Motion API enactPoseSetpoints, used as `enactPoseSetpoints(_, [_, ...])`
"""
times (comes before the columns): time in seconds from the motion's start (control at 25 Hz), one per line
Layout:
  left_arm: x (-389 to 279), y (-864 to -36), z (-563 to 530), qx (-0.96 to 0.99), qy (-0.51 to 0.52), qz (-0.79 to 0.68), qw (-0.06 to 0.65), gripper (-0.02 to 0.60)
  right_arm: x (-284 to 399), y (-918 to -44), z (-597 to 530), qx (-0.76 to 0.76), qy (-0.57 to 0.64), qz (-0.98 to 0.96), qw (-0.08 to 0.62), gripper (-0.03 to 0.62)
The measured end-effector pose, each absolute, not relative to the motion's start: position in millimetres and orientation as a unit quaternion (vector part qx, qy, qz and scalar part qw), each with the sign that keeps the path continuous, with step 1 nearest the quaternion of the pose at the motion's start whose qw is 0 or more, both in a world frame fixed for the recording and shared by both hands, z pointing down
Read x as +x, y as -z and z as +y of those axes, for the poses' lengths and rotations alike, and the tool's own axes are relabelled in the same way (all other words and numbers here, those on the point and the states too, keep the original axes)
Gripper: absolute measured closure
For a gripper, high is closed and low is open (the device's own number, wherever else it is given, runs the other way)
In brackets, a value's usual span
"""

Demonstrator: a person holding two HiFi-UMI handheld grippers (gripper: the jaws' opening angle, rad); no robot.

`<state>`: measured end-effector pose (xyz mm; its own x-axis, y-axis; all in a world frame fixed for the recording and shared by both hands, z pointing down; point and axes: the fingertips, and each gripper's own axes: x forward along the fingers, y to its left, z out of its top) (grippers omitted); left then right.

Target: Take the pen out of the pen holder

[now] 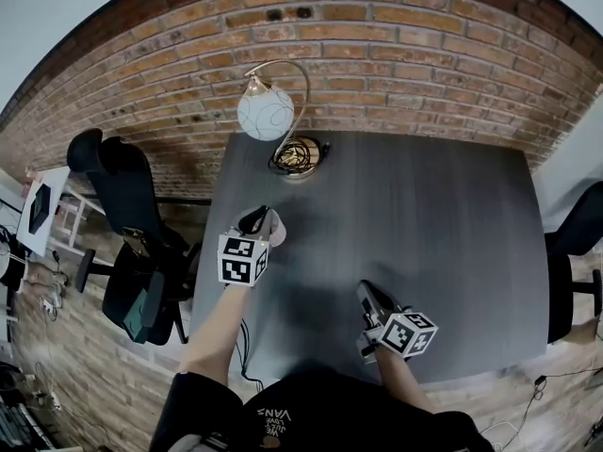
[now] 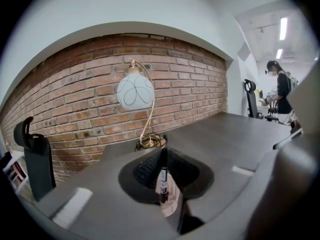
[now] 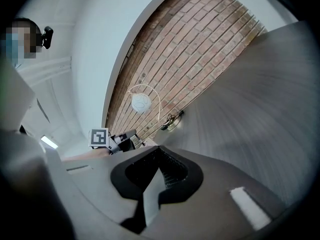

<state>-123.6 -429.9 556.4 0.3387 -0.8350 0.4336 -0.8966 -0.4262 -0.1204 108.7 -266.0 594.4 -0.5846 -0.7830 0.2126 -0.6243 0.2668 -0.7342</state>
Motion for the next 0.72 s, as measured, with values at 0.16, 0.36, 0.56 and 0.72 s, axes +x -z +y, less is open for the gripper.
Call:
enactPoseSetpoints(0.16, [-128.3,-540.7,-421.3,0.816,-0.185,-0.543,0.073,0.5,106.1,-588.5,-256.1,-0.443,0.403,0.795,0.097,0.594])
enactPoseSetpoints(0.36, [-132.0,-518.1,-408.5,0.82,-0.143,-0.55,0.072,0.5,102.7,-582.3,-241.2,-0.442,0.397,0.799,0.093,0.594])
enactPoseSetpoints(0.56, [-137.9,-500.6,-394.1,0.818,-0.102,-0.56,0.076,0.5,100.0,-577.5,-229.8,-0.441,0.393,0.802,0.087,0.594])
enactPoseSetpoints(0.72, [-147.7,-487.7,-381.0,0.816,-0.074,-0.569,0.072,0.5,93.4,-574.3,-219.8,-0.438,0.389,0.806,0.083,0.594])
